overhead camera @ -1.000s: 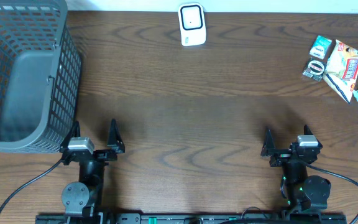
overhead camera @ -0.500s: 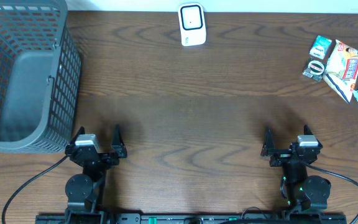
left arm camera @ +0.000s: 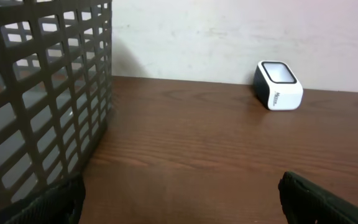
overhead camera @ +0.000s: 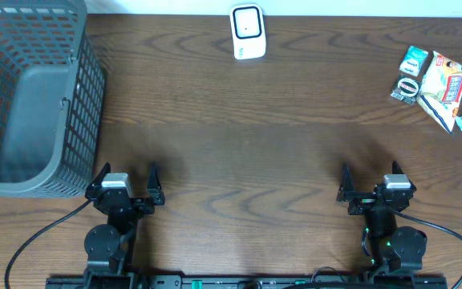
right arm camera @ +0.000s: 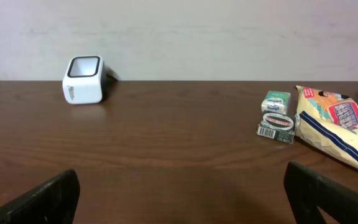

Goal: Scan the item barcode

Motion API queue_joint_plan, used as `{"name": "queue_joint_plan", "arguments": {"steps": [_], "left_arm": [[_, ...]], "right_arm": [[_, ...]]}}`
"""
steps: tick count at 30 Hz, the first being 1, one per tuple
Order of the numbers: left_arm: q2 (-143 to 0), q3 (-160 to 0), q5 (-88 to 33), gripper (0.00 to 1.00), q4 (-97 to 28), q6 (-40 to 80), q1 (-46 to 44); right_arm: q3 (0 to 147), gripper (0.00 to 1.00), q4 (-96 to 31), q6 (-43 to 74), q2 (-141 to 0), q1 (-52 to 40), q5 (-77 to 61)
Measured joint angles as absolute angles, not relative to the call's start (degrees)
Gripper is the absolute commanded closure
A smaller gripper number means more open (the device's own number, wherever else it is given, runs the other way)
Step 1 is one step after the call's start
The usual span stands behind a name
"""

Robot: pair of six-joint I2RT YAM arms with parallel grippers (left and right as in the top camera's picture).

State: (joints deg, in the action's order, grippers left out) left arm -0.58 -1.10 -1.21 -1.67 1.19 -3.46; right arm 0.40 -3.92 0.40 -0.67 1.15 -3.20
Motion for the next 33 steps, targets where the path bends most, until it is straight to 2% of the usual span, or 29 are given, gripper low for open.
{"name": "queue_joint_plan", "arguments": {"steps": [18,33], "left_arm": [[-0.6,-1.1,-1.4,0.02,-1.7,-1.5,-3.5],[-0.6,-1.1,-1.4,0.02,-1.7,1.7,-3.5]], "right_arm": [[0.4,0.01,-3.9,0.4,-0.7,1.1,-3.2],[0.4,0.01,-3.9,0.4,-0.7,1.1,-3.2]]}}
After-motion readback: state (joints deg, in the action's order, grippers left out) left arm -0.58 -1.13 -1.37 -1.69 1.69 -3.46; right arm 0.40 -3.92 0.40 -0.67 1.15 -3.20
